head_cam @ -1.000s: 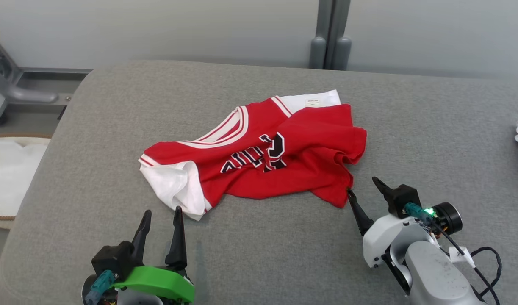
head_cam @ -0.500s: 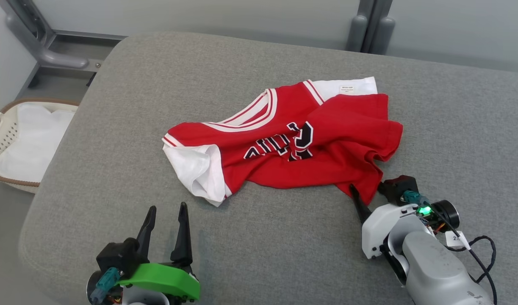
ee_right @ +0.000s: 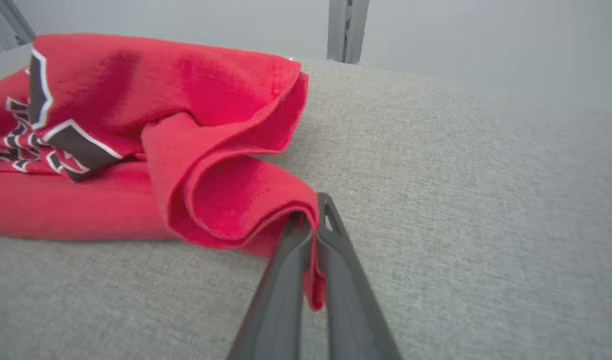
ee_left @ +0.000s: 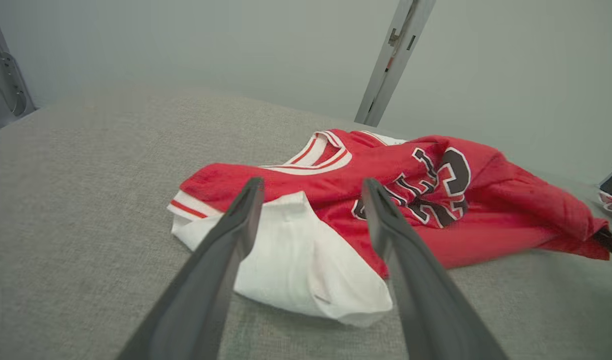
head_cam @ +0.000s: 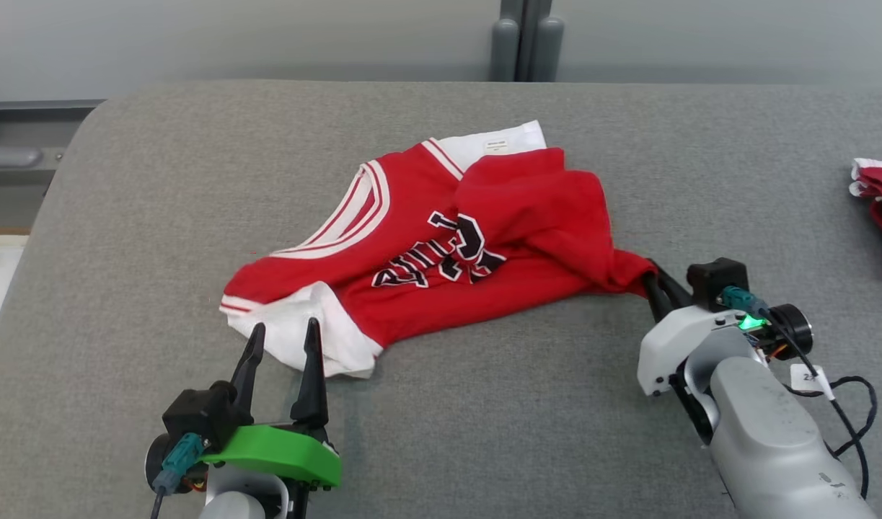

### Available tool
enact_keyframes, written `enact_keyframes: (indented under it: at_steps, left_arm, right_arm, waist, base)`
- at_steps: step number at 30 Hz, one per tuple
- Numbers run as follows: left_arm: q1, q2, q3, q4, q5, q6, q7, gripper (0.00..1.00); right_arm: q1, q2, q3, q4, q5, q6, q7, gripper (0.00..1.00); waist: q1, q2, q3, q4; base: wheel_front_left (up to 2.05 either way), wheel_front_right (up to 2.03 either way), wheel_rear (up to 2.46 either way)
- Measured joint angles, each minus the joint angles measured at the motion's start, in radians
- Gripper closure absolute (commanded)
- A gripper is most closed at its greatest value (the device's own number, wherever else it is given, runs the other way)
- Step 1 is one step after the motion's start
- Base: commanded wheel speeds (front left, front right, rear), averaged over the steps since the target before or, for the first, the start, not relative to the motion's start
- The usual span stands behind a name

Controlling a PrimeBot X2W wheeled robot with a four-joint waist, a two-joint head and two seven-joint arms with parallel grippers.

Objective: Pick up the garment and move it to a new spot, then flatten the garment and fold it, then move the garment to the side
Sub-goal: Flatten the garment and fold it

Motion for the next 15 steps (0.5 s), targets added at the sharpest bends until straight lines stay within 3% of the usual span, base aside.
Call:
enact_keyframes:
  at_steps: [6,15]
  left_arm:
    - [-0.005,0.000,0.007,-0.001,0.006,0.000,0.000,0.00]
    - [-0.006,0.000,0.017,0.001,0.011,-0.001,0.000,0.00]
  right_arm:
    - [0.033,-0.042,-0.124,-0.014,-0.051,0.000,0.008,1.00]
    - [0.081,-0.044,-0.211,-0.061,-0.030,0.000,0.061,1.00]
  waist:
    - [0.0000,0.0000,-0.002,-0.063]
    - [0.0000,0.0000,0.002,-0.111]
  base:
    - [0.00,0.00,0.00]
    - [0.00,0.00,0.00]
